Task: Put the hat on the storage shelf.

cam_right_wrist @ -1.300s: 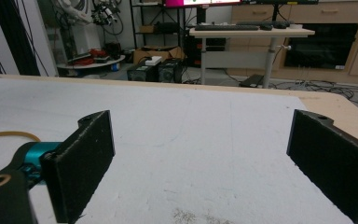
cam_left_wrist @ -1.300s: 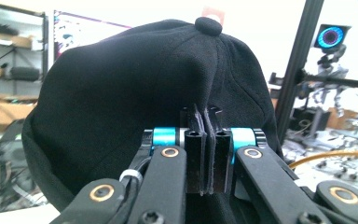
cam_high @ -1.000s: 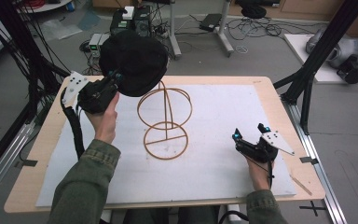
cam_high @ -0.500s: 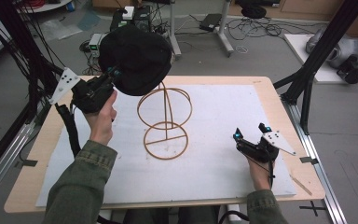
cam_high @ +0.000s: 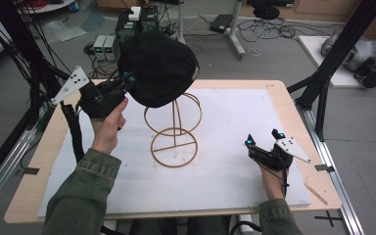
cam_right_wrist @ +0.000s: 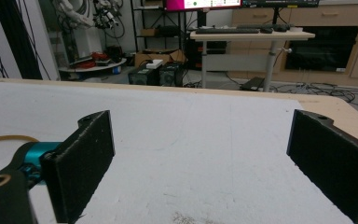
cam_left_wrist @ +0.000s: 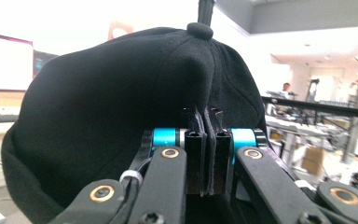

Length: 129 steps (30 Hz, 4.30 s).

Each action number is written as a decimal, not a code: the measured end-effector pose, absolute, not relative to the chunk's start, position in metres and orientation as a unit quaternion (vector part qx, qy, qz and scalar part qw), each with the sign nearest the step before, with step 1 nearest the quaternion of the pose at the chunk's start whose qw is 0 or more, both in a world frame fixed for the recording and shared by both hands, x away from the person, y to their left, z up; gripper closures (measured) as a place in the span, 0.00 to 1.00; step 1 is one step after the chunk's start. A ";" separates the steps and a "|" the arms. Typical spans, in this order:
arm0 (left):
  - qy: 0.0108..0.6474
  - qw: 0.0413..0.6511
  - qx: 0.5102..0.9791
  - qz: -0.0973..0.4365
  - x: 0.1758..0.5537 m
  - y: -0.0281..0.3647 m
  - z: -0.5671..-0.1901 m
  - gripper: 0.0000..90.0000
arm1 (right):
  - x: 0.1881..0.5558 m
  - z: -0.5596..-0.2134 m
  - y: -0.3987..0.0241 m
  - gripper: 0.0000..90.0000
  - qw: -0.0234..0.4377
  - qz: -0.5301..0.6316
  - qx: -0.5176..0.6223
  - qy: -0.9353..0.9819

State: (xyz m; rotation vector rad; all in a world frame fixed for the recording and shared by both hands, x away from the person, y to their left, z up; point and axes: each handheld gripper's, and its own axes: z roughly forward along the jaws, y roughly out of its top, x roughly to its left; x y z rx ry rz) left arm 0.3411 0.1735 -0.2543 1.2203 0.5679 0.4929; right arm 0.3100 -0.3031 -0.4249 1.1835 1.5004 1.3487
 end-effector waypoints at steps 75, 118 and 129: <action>0.286 0.698 0.629 0.186 0.337 0.159 -0.295 0.45 | 0.308 -0.423 -0.305 0.07 0.388 0.539 0.471 0.580; 0.463 0.609 0.527 0.369 0.283 0.245 -0.378 0.15 | 0.305 -0.425 -0.308 0.07 0.400 0.529 0.472 0.580; 0.516 0.541 0.489 0.449 0.267 0.266 -0.412 0.15 | 0.301 -0.430 -0.308 0.07 0.418 0.517 0.474 0.577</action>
